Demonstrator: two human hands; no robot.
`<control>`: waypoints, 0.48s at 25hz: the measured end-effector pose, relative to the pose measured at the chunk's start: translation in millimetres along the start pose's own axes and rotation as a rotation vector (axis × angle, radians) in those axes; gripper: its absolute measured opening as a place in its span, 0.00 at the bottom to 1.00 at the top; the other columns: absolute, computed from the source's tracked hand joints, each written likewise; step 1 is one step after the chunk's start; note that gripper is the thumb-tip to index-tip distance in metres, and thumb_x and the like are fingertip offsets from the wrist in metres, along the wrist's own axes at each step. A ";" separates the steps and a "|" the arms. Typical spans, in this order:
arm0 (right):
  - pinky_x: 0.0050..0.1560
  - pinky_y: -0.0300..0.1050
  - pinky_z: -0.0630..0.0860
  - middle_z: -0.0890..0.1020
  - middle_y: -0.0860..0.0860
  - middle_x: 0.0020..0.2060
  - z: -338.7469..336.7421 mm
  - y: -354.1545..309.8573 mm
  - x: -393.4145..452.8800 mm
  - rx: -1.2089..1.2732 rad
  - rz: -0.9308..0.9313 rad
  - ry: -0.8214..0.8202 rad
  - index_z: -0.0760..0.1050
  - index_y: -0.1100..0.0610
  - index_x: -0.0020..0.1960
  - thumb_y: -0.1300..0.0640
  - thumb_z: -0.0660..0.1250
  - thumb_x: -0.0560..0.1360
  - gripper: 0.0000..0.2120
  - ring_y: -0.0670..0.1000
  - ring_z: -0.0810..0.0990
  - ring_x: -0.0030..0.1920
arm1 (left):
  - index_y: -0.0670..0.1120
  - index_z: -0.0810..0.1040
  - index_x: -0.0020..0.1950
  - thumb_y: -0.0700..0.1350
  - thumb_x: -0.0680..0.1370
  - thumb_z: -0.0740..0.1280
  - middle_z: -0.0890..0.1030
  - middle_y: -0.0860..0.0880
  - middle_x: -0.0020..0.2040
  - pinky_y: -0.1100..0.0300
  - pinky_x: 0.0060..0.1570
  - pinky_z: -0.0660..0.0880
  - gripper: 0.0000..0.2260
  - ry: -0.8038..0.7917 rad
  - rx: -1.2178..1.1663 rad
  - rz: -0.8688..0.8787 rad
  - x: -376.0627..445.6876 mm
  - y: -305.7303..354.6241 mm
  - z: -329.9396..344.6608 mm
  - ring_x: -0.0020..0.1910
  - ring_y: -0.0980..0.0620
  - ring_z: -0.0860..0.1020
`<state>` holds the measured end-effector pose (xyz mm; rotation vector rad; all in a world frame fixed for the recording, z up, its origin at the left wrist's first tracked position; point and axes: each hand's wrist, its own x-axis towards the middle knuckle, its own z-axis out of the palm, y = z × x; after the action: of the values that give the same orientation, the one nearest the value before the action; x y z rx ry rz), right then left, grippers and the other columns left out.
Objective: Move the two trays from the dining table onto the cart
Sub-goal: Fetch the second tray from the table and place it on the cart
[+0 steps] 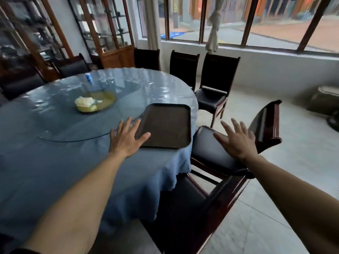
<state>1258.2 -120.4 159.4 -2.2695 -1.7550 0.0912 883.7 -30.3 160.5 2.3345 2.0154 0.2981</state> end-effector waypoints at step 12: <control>0.73 0.68 0.52 0.54 0.53 0.80 35.6 -60.5 54.7 -0.057 -0.010 -0.071 0.54 0.40 0.78 0.28 0.46 0.75 0.34 0.59 0.49 0.79 | 0.58 0.55 0.80 0.72 0.75 0.51 0.50 0.51 0.82 0.41 0.75 0.47 0.36 -0.076 -0.056 -0.092 41.0 -80.9 24.8 0.80 0.48 0.47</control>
<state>1208.2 -47.9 146.5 -2.3244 -1.8261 0.1229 814.7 24.7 128.1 2.1785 2.0445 0.2540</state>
